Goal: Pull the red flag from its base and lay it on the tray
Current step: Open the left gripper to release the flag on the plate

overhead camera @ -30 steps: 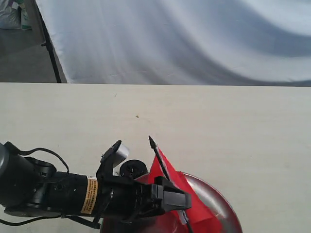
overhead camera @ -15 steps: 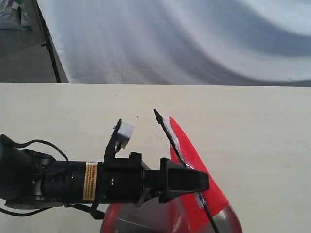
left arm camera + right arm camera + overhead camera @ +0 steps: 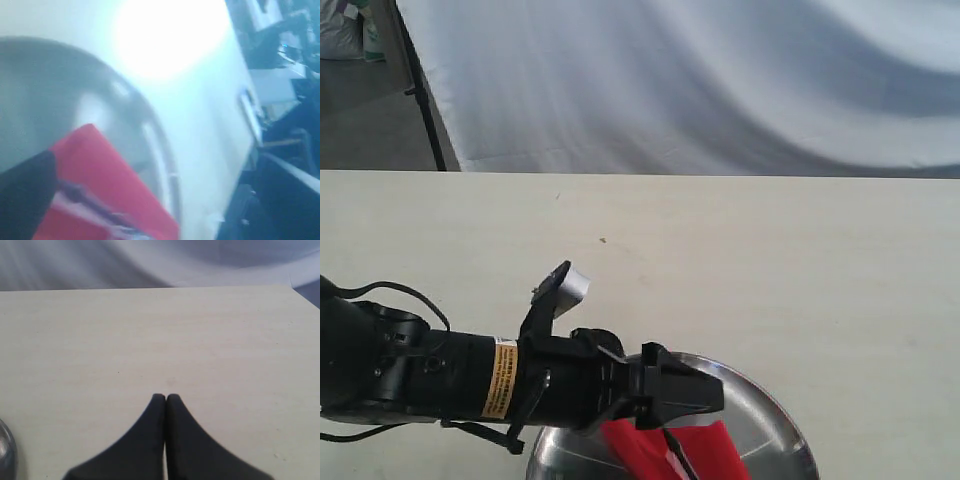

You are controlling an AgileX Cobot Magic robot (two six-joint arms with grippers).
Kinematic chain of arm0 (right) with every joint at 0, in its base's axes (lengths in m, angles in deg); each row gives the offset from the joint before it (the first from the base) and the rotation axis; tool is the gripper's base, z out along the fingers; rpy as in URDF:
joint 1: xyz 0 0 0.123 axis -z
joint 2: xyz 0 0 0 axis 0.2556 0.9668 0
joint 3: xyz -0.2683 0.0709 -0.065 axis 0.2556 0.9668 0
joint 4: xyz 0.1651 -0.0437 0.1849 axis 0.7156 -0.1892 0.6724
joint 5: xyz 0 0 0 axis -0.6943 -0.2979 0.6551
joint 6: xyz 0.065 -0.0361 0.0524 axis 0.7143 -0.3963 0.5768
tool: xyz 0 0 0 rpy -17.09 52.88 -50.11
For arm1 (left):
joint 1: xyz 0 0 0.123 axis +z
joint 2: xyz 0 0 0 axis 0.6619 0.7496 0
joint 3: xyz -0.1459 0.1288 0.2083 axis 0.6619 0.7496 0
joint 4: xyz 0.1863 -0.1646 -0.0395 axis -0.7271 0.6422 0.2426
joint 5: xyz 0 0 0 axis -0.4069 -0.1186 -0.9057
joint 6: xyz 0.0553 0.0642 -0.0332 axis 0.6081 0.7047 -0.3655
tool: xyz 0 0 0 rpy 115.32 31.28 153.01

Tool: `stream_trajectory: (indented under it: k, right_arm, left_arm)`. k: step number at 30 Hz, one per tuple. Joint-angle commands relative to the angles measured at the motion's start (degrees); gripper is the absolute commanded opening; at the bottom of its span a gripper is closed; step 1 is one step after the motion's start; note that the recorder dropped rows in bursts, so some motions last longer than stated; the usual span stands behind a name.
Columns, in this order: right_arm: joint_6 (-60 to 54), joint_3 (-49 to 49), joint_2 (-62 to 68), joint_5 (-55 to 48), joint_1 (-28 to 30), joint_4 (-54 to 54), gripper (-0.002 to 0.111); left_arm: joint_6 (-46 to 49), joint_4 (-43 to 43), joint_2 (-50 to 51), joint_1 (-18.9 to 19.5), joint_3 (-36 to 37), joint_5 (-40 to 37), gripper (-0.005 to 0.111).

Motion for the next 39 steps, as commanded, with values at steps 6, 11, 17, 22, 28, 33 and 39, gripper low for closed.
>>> stream_trajectory:
  k: [6,11,17,22,28,33,39]
  right_arm:
    - [-0.18,-0.16,-0.22,-0.13,0.17,-0.17,0.000]
    - [-0.18,-0.16,-0.22,-0.13,0.17,-0.17,0.000]
    - [-0.18,-0.16,-0.22,-0.13,0.17,-0.17,0.000]
    - [-0.18,-0.16,-0.22,-0.13,0.17,-0.17,0.000]
    - [-0.18,-0.16,-0.22,-0.13,0.17,-0.17,0.000]
    - [-0.18,-0.16,-0.22,-0.13,0.17,-0.17,0.000]
    - [-0.18,-0.16,-0.22,-0.13,0.17,-0.17,0.000]
  left_arm:
    - [5.27,-0.75,-5.17,-0.25,-0.15,3.66,0.103]
    - [6.53,-2.60,-5.81,-0.25,-0.15,10.76,0.103]
    - [1.55,-9.57,-5.81,-0.25,-0.15,13.95,0.103]
    - [-7.41,-20.98,-5.81,-0.25,-0.15,13.95,0.103]
    - [-9.18,-24.49,-5.81,-0.25,-0.15,10.61,0.103]
    - [-8.95,-24.13,-5.96,-0.25,-0.26,5.88,0.103]
    - [-10.60,-24.15,-8.43,-0.25,-4.38,-5.46,0.091]
